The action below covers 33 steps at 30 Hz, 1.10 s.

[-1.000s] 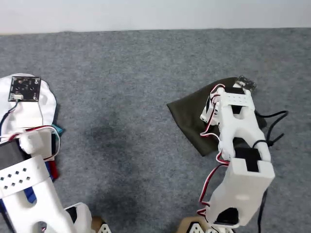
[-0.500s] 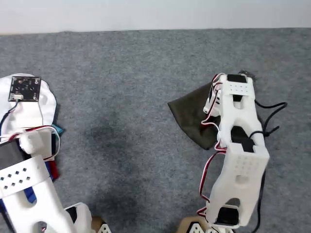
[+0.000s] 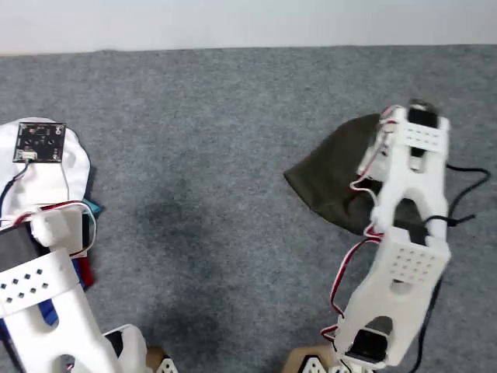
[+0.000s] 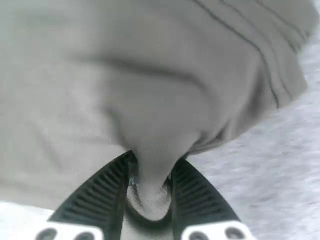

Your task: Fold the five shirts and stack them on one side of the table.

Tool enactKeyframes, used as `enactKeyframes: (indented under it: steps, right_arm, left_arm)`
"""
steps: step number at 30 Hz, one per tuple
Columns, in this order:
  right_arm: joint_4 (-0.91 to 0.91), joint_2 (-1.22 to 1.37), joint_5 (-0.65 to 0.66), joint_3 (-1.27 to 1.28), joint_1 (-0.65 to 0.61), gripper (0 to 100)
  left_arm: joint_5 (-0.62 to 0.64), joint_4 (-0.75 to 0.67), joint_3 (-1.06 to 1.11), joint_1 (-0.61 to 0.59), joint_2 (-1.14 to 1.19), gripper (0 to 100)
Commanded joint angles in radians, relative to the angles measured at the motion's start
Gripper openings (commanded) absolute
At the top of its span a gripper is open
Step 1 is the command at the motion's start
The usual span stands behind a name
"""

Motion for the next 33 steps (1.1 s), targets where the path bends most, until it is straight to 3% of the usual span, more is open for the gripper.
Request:
enactKeyframes:
  steps: [1, 18, 24, 33]
  right_arm:
    - [0.002, -0.094, 0.1, -0.068, 0.107, 0.9]
    - [0.004, -0.093, 0.505, -0.178, 0.552, 0.9]
    - [-0.012, -0.084, 0.606, -0.178, 0.627, 0.9]
    - [-0.18, -0.082, 0.806, -0.176, 0.661, 0.9]
  left_arm:
    - [-0.005, 0.008, -0.013, 0.0, -0.018, 0]
    - [-0.002, 0.009, -0.013, 0.0, -0.02, 0]
    - [-0.002, 0.009, -0.007, 0.0, -0.02, 0]
    - [-0.003, 0.052, -0.012, 0.0, -0.02, 0]
